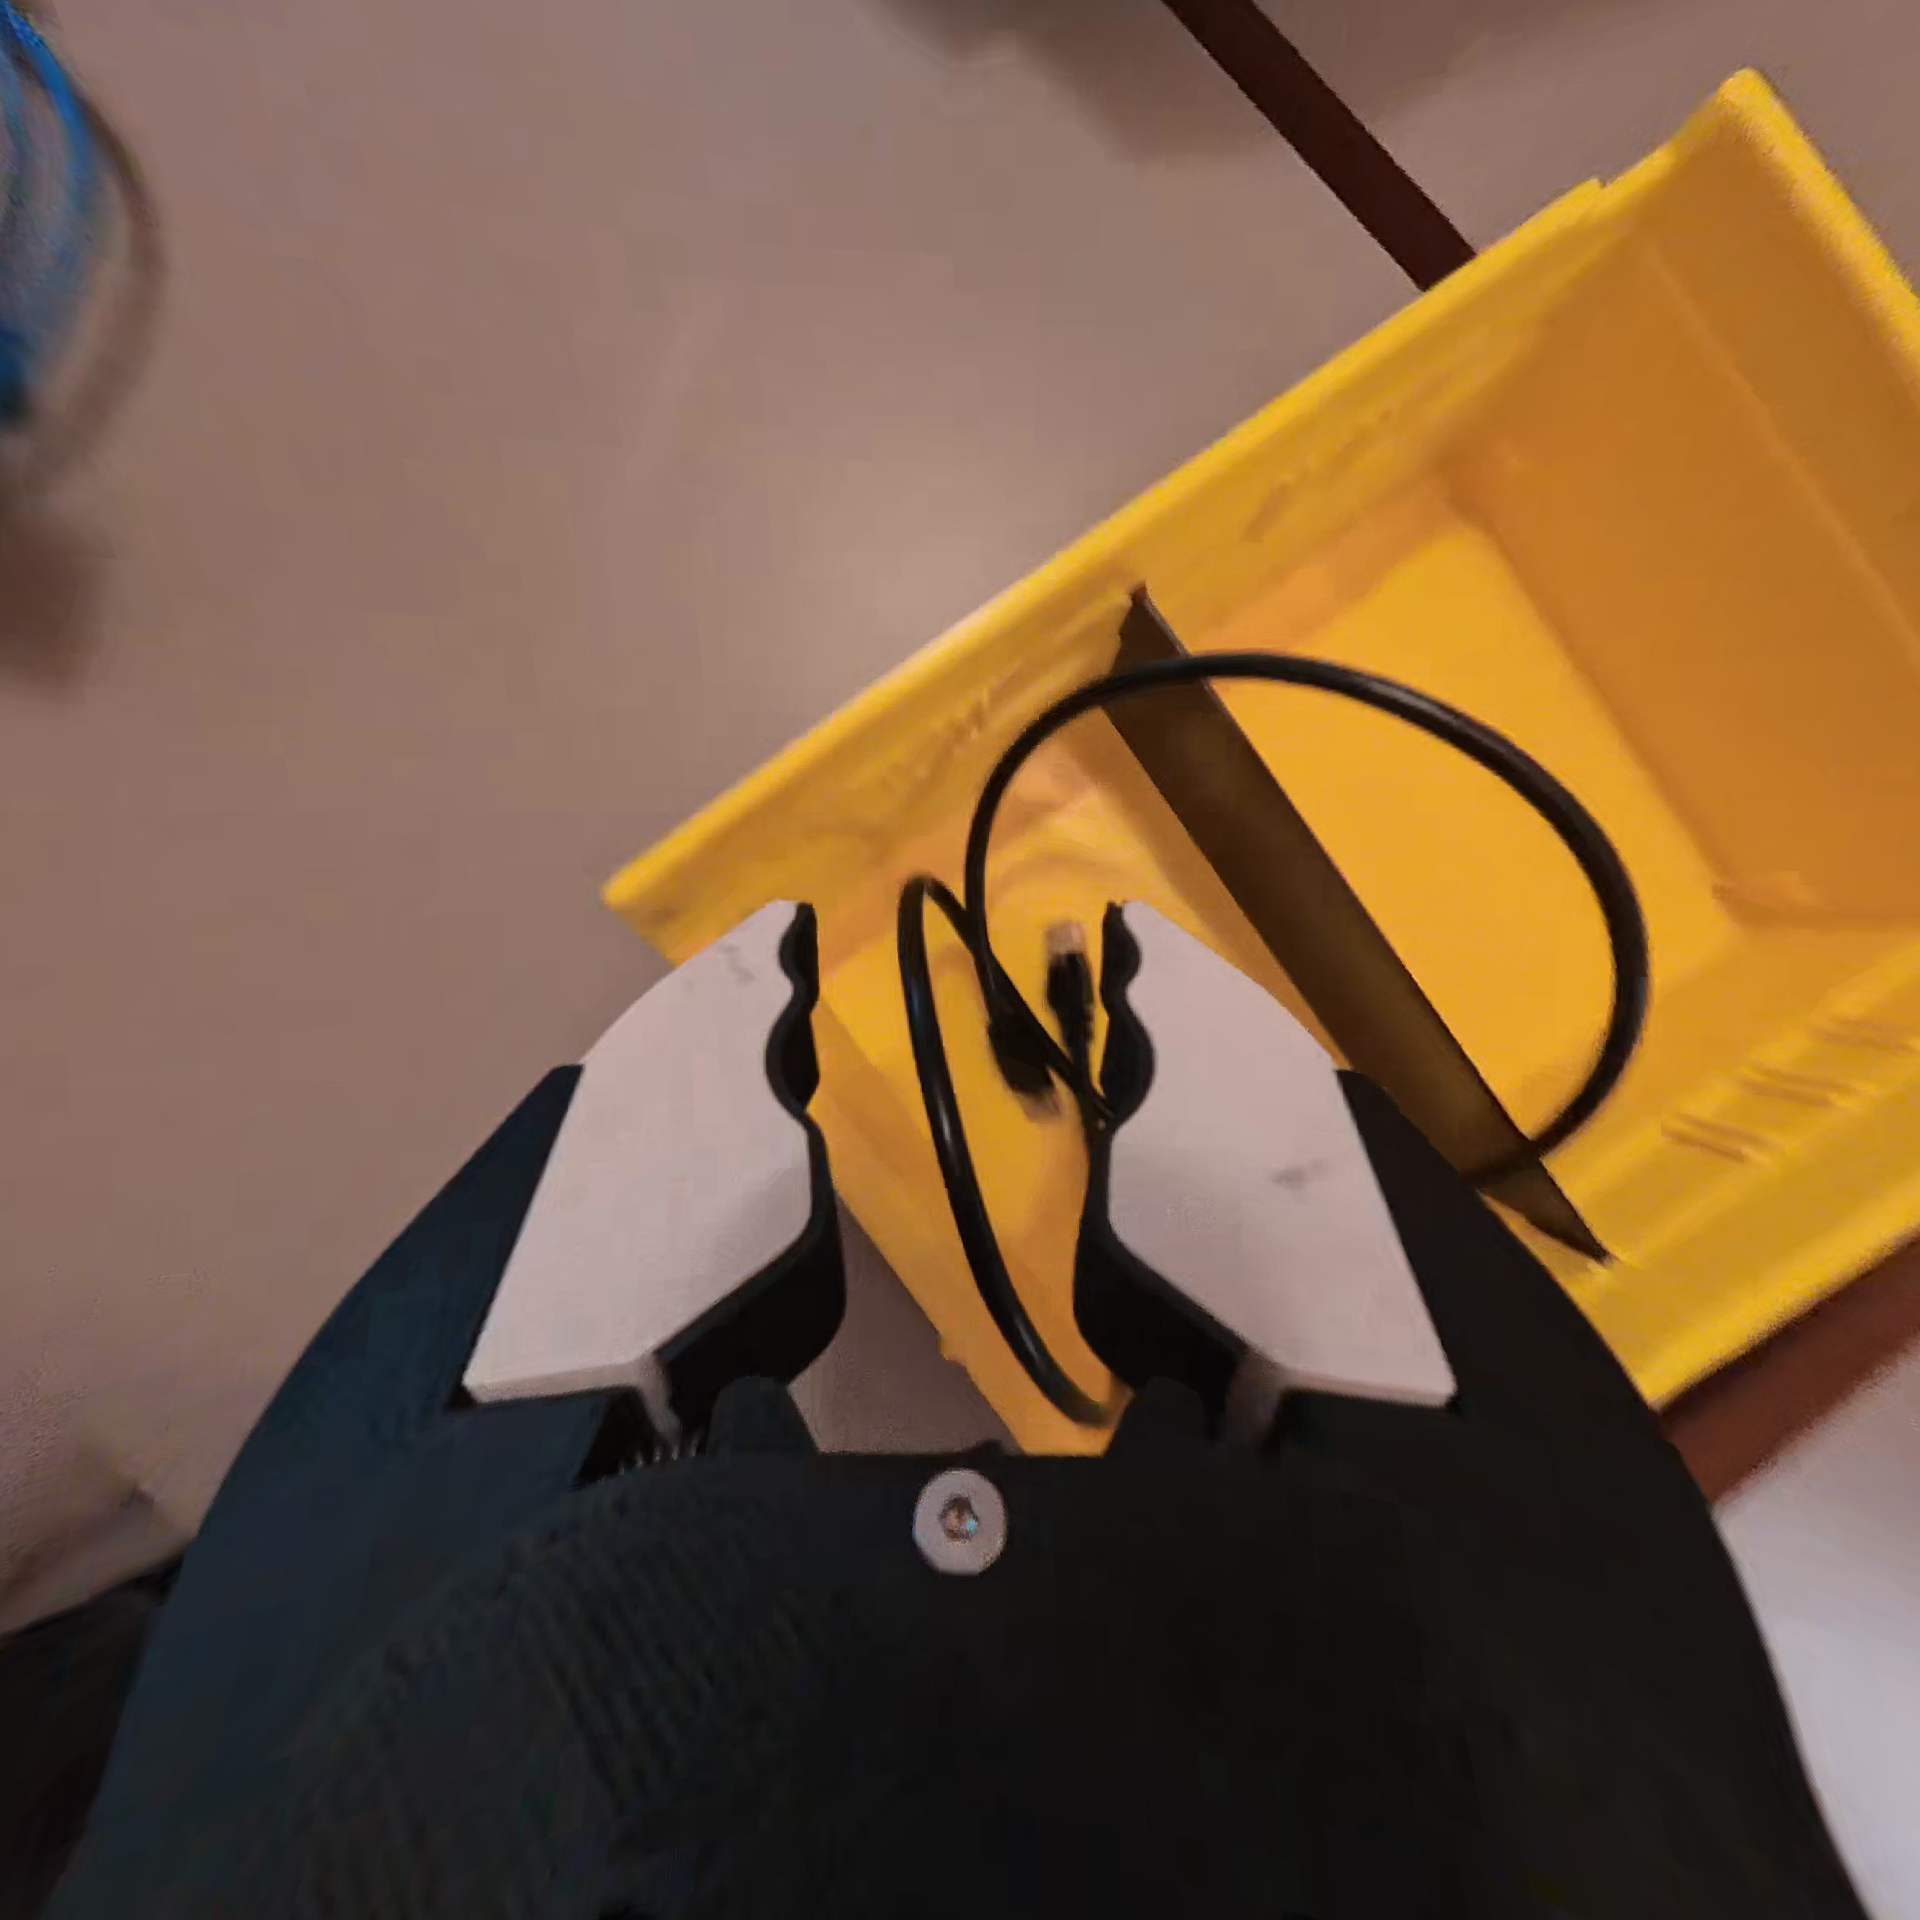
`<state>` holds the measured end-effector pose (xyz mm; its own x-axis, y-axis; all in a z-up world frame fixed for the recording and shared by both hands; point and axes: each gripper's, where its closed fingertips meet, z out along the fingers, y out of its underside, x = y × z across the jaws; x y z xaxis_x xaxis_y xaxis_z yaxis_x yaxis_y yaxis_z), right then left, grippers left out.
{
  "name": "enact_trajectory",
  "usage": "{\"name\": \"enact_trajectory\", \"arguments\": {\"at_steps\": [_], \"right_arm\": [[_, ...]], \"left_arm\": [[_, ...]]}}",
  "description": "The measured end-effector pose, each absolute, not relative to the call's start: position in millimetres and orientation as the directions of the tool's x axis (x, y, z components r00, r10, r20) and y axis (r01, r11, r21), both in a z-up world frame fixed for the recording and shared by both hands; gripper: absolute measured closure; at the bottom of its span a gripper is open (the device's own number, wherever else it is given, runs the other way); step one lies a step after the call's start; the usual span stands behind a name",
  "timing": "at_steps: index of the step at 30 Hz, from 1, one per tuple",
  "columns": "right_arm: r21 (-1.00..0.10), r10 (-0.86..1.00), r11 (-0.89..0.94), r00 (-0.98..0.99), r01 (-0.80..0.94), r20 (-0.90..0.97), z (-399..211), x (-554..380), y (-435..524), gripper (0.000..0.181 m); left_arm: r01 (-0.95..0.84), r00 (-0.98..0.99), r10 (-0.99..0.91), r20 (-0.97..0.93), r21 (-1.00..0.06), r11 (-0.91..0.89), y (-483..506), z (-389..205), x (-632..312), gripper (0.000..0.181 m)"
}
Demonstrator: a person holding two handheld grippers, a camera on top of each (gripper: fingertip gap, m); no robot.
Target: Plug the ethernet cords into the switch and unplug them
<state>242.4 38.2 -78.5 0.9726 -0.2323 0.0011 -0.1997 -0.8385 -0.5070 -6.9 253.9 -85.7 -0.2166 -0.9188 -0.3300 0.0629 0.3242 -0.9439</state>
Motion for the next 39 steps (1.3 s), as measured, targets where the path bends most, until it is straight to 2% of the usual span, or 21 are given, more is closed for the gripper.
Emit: {"name": "enact_trajectory", "arguments": {"at_steps": [4, 6, 8, 9, 10, 12, 13, 14, 16, 17, 19, 21, 23, 25, 26, 28, 29, 32, 34, 36, 39], "right_arm": [[-0.288, -0.125, -0.956, 0.966, -0.057, 0.225, -90, 237, 1, 0.138], [-0.211, -0.057, -0.977, 0.971, -0.007, 0.232, -98, 227, -11, 0.143], [-0.192, -0.055, -0.981, 0.950, 0.006, 0.308, -102, 236, -15, 0.154], [-0.180, -0.066, -0.984, 0.931, -0.001, 0.359, -101, 246, -18, 0.171], [-0.186, -0.091, -0.983, 0.899, -0.011, 0.429, -99, 258, -20, 0.178], [-0.253, -0.172, -0.967, 0.817, -0.033, 0.551, -87, 282, -17, 0.179], [-0.290, -0.220, -0.956, 0.789, -0.055, 0.574, -84, 290, -17, 0.177], [-0.313, -0.268, -0.945, 0.781, -0.098, 0.564, -87, 296, -19, 0.167], [-0.247, -0.282, -0.948, 0.885, -0.199, 0.371, -118, 279, -23, 0.156], [-0.234, -0.287, -0.948, 0.896, -0.215, 0.338, -125, 275, -22, 0.147], [-0.269, -0.306, -0.940, 0.863, -0.208, 0.402, -117, 277, -21, 0.117], [-0.369, -0.366, -0.907, 0.812, -0.202, 0.454, -91, 267, -16, 0.103], [-0.522, -0.447, -0.835, 0.765, -0.172, 0.463, -59, 242, -3, 0.095], [-0.688, -0.502, -0.716, 0.770, -0.116, 0.393, -33, 198, 22, 0.097], [-0.779, -0.515, -0.619, 0.802, -0.104, 0.303, -26, 168, 41, 0.098], [-0.917, -0.435, -0.371, 0.900, -0.148, 0.030, -26, 100, 91, 0.099], [-0.937, -0.348, -0.272, 0.930, -0.221, -0.118, -33, 67, 115, 0.098], [-0.889, -0.130, -0.035, 0.884, -0.458, -0.450, -50, 6, 170, 0.100], [-0.816, -0.028, 0.023, 0.816, -0.577, -0.577, -56, -8, 194, 0.104], [-0.764, 0.096, 0.009, 0.761, -0.645, -0.642, -53, -26, 210, 0.107], [-0.757, 0.138, 0.005, 0.750, -0.653, -0.646, -49, -39, 220, 0.133]], "left_arm": [[0.061, -0.217, -0.922, -0.322, -0.947, 0.316, 255, -85, -7, 0.124], [0.060, -0.218, -0.920, -0.325, -0.946, 0.320, 255, -86, -7, 0.123], [0.061, -0.221, -0.919, -0.326, -0.945, 0.320, 254, -85, -7, 0.124], [0.062, -0.222, -0.918, -0.327, -0.945, 0.322, 253, -85, -7, 0.123], [0.061, -0.223, -0.918, -0.329, -0.944, 0.324, 252, -85, -7, 0.123], [0.059, -0.227, -0.916, -0.330, -0.944, 0.325, 251, -86, -7, 0.123], [0.059, -0.230, -0.916, -0.328, -0.944, 0.323, 251, -86, -7, 0.124], [0.058, -0.233, -0.917, -0.324, -0.946, 0.320, 250, -86, -7, 0.124], [0.051, -0.243, -0.920, -0.306, -0.952, 0.303, 250, -86, -7, 0.124], [0.048, -0.248, -0.922, -0.298, -0.954, 0.296, 250, -86, -7, 0.124], [0.040, -0.259, -0.920, -0.294, -0.955, 0.294, 250, -87, -8, 0.124], [0.030, -0.286, -0.913, -0.292, -0.955, 0.296, 250, -87, -9, 0.124], [0.014, -0.315, -0.905, -0.285, -0.955, 0.295, 249, -89, -9, 0.124], [-0.004, -0.340, -0.900, -0.272, -0.957, 0.290, 248, -91, -10, 0.124], [-0.007, -0.350, -0.899, -0.265, -0.958, 0.285, 246, -91, -10, 0.124], [-0.004, -0.366, -0.898, -0.246, -0.964, 0.266, 242, -90, -10, 0.124], [-0.001, -0.376, -0.896, -0.237, -0.967, 0.256, 239, -88, -10, 0.124], [0.032, -0.384, -0.887, -0.257, -0.964, 0.266, 230, -80, -13, 0.124], [0.070, -0.368, -0.880, -0.302, -0.952, 0.297, 225, -72, -16, 0.124], [0.112, -0.334, -0.874, -0.353, -0.936, 0.335, 222, -65, -19, 0.124], [0.202, -0.297, -0.851, -0.434, -0.899, 0.388, 211, -55, -24, 0.124]]}}
